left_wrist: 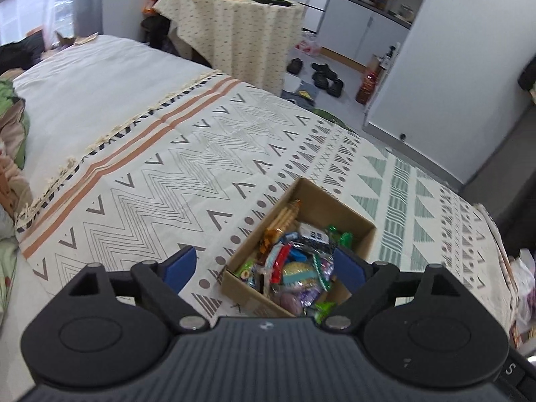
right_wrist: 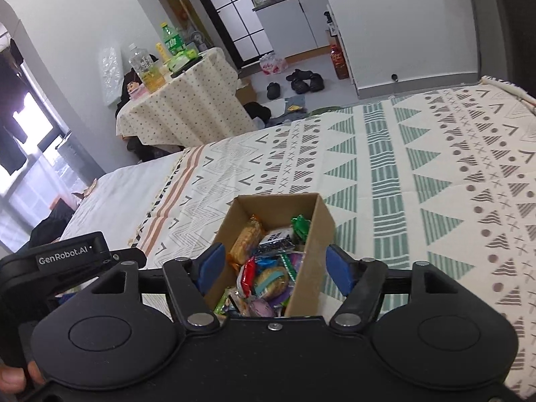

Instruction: Organize snacks

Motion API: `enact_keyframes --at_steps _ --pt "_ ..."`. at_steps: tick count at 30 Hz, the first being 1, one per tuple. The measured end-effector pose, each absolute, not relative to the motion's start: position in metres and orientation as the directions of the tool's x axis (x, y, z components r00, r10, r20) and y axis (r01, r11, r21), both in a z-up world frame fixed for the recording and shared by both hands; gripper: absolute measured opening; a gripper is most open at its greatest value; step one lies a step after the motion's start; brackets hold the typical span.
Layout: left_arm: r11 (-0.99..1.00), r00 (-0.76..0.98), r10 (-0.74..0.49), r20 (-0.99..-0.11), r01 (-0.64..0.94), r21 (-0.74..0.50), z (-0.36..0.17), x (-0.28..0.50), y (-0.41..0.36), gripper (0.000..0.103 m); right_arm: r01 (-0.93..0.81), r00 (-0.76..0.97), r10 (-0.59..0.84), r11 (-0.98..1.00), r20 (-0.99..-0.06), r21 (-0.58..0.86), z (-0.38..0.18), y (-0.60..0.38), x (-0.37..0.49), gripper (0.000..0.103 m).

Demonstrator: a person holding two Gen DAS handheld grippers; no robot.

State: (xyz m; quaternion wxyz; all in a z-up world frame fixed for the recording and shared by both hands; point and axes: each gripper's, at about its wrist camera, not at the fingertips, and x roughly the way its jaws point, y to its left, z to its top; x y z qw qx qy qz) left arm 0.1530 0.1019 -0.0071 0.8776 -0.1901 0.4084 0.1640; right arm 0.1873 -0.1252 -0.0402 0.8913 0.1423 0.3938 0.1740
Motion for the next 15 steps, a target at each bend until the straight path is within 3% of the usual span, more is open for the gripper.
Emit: enact_keyframes --at_steps 15 --pt "0.940 0.656 0.084 -0.750 -0.302 -0.159 0.035 0.118 0.072 0.099 -0.157 0.712 0.371 0.912 -0.596 0.380 -0.002 -0.171 0.143 0.098"
